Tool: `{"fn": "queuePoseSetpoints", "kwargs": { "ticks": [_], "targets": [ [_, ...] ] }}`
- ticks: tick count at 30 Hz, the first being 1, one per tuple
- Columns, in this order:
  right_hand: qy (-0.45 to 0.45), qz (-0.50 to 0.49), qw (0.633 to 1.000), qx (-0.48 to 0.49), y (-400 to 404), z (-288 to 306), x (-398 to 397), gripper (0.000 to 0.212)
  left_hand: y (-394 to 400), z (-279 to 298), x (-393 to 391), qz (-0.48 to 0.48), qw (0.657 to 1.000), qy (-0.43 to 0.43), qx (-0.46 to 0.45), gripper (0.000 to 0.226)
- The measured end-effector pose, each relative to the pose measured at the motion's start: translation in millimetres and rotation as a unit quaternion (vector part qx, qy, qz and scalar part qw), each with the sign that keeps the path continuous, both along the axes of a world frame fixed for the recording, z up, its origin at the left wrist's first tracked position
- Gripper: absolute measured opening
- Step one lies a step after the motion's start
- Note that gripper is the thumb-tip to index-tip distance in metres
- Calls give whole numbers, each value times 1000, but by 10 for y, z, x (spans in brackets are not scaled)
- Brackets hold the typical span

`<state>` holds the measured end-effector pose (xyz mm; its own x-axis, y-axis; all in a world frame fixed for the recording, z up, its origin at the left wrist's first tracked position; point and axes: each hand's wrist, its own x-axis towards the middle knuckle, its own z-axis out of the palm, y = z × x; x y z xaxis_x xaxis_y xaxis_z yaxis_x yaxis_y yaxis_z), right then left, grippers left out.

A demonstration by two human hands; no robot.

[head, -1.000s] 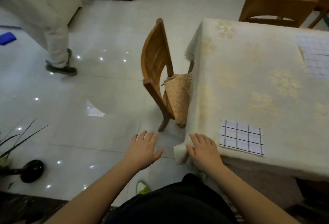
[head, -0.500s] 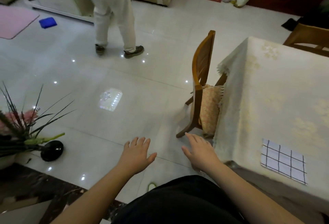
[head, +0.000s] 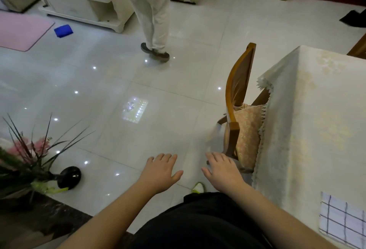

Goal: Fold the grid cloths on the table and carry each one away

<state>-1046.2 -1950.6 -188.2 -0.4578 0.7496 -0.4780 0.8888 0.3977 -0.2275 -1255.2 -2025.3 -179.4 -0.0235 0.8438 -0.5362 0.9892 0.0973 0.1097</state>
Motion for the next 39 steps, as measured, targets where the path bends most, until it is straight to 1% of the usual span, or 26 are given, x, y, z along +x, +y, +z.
{"fn": "queuePoseSetpoints", "kwargs": {
  "ticks": [2, 3, 6, 9, 13, 16, 18, 19, 22, 24, 27, 30, 31, 39],
  "targets": [
    [-4, 13, 1000, -10, 158, 3, -112, 60, 164, 59, -66, -6, 1000, 0, -3, 81],
    [-3, 22, 1000, -13, 231, 8, -169, 60, 240, 83, -96, -10, 1000, 1, 1, 77],
    [-3, 34, 999, -21, 457, 56, -354, 59, 471, 151, -222, 0, 1000, 2, 3, 81],
    [-29, 23, 999, -21, 670, 112, -550, 59, 688, 171, -379, 39, 999, -3, 17, 75],
    [-34, 21, 999, -25, 994, 138, -853, 59, 1004, 192, -649, 27, 999, -3, 31, 88],
    [-34, 16, 999, -29, 1278, 168, -1148, 59, 1275, 166, -934, 31, 998, -2, 51, 78],
    [-42, 14, 999, -23, 1474, 176, -1380, 59, 1472, 148, -1160, 38, 997, 7, 60, 80],
    [-45, 12, 999, -20, 1577, 170, -1504, 60, 1576, 144, -1295, 37, 998, 8, 58, 82],
    [-53, 0, 999, -11, 1856, 170, -1870, 60, 1848, 164, -1701, 32, 998, -2, 50, 72],
    [-63, -11, 998, -14, 2032, 186, -2083, 59, 2000, 203, -1962, 18, 999, -11, 38, 70],
    [-65, -32, 997, -16, 2248, 234, -2306, 59, 2216, 234, -2280, -12, 1000, -10, 18, 74],
    [-63, -57, 996, -20, 2473, 291, -2404, 59, 2496, 245, -2466, -41, 999, -11, 8, 94],
    [-63, -65, 996, -22, 2548, 301, -2413, 59, 2609, 240, -2492, -47, 999, -12, 11, 98],
    [-41, -124, 990, -47, 3358, 157, -2263, 60, 3839, 135, -2331, -109, 994, -18, 14, 95]
  ]
}}
